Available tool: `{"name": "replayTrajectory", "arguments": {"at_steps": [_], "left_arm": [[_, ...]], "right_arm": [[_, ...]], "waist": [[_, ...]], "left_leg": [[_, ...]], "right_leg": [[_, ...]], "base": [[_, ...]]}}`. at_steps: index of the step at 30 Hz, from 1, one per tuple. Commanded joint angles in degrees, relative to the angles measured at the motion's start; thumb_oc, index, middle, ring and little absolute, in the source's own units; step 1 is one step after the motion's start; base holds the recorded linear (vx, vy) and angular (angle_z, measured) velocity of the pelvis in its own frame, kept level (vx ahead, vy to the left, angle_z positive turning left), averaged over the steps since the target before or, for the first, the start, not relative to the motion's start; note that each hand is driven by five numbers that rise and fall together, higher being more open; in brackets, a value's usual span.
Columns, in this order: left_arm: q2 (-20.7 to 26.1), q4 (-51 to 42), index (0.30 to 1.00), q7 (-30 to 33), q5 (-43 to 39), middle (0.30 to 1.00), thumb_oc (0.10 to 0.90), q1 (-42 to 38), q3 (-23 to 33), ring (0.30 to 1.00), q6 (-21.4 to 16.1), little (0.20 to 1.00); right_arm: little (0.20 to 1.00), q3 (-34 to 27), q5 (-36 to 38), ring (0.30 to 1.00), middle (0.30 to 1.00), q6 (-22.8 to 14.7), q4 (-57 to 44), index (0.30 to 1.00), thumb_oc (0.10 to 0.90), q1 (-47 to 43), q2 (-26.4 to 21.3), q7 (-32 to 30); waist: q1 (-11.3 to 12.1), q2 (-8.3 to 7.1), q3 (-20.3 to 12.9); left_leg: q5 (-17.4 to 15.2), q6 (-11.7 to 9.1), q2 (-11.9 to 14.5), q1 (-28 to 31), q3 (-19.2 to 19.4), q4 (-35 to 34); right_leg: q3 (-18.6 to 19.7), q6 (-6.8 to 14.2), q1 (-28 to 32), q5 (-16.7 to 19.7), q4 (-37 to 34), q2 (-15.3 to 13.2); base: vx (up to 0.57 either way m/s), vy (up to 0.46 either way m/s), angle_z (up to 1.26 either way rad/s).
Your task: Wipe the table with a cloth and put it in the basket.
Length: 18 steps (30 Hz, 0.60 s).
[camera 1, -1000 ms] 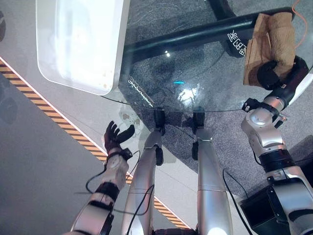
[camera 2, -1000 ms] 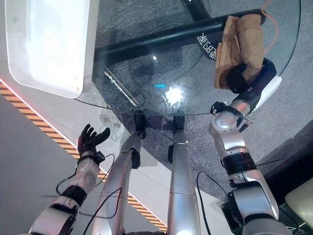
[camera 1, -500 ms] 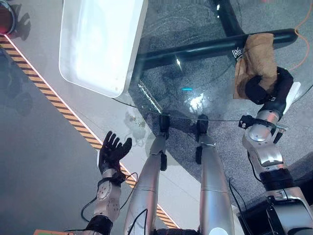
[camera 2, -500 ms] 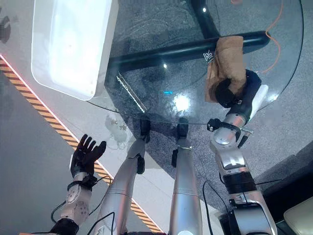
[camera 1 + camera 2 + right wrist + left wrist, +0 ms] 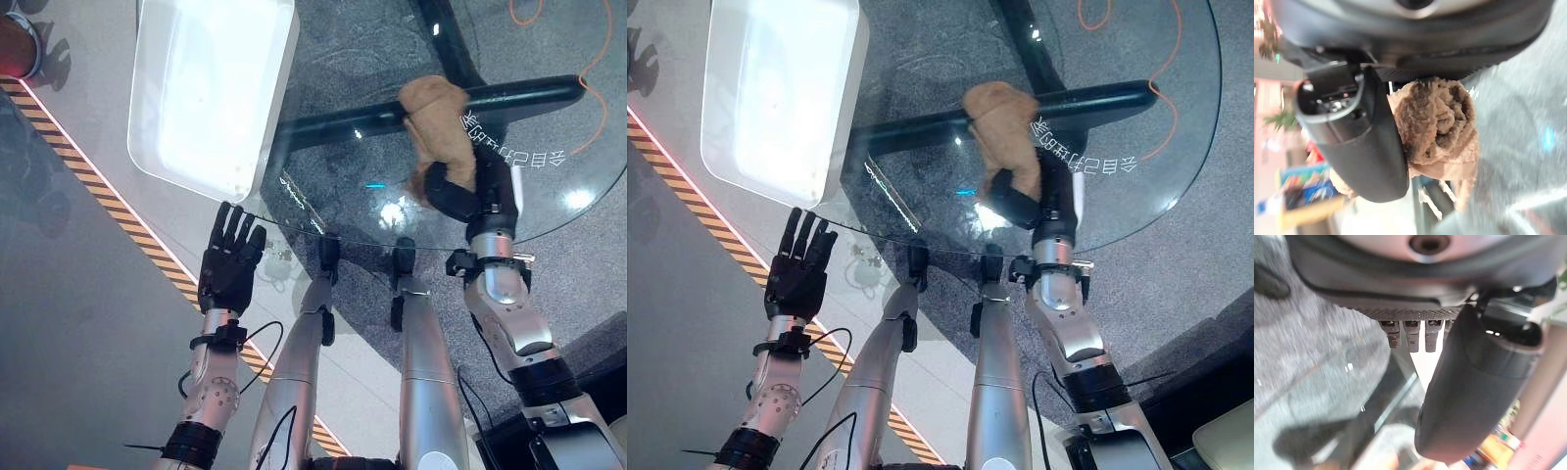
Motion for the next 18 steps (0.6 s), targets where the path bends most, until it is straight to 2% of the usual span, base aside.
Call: {"name": "replayTrajectory", "arguments": {"at_steps": [1,5,6,8,13,18], "left_arm": [[1.6,-6.2,0.900,-7.1,-4.8,0.900,0.800,4.3,0.6,0.900,1.0,0.900],[1.1,-7.9,0.900,-12.2,-9.9,0.900,0.800,3.6,-0.3,0.900,6.3,0.900],[1.0,-8.8,0.900,-14.1,-11.4,0.900,0.800,3.2,-0.9,0.900,8.8,0.900],[1.5,-9.4,0.900,-16.1,-10.6,0.900,0.800,2.9,-1.6,0.900,11.0,0.900],[3.0,-10.6,0.900,-20.4,-9.0,0.900,0.800,1.7,-4.7,0.900,14.2,0.900],[3.9,-11.4,0.900,-21.4,-9.2,0.900,0.800,0.0,-7.0,0.900,14.0,0.900]], "right_arm": [[0.200,-2.5,1.8,0.300,0.300,-10.7,-13.1,0.300,0.100,-1.2,-1.5,5.1],[0.200,-1.4,3.9,0.300,0.300,-11.2,-15.3,0.300,0.100,-1.1,-0.9,10.7],[0.200,-0.8,4.9,0.300,0.300,-10.9,-16.3,0.300,0.100,-1.3,-0.7,13.3],[0.200,0.0,6.3,0.300,0.300,-10.5,-17.3,0.300,0.100,-1.4,-1.1,16.0],[0.200,3.4,7.6,0.300,0.300,-9.0,-18.1,0.300,0.100,-2.9,-2.3,18.8],[0.200,7.3,7.8,0.300,0.300,-7.3,-17.6,0.300,0.100,-4.7,-2.9,19.3]], "waist": [[-2.1,3.40,-1.0],[-2.3,2.89,-1.0],[-2.4,2.70,-1.0],[-2.5,2.55,-1.0],[-2.3,2.30,-1.0],[-2.0,2.20,-1.0]], "left_leg": [[-5.6,-0.3,0.9,-0.6,-0.6,7.5],[-5.6,0.0,1.1,-0.9,-0.4,7.7],[-5.5,0.1,1.1,-1.0,-0.3,7.7],[-5.5,0.1,1.3,-1.2,-0.1,7.8],[-5.1,0.2,1.5,-2.1,0.1,7.6],[-4.8,0.3,1.7,-2.6,0.1,7.4]], "right_leg": [[2.8,3.1,2.2,6.7,-9.6,1.2],[2.8,3.2,2.0,7.1,-9.5,1.0],[2.7,3.2,1.8,7.2,-9.5,1.0],[2.7,3.2,1.6,7.3,-9.4,0.8],[2.3,3.4,0.9,7.9,-9.6,0.3],[2.0,3.5,0.5,8.0,-9.6,0.0]], "base": [[0.00,0.000,0.00],[0.00,0.000,0.00],[0.00,0.000,0.00],[0.00,0.000,0.00],[-0.01,-0.004,-0.02],[0.00,0.000,0.00]]}}
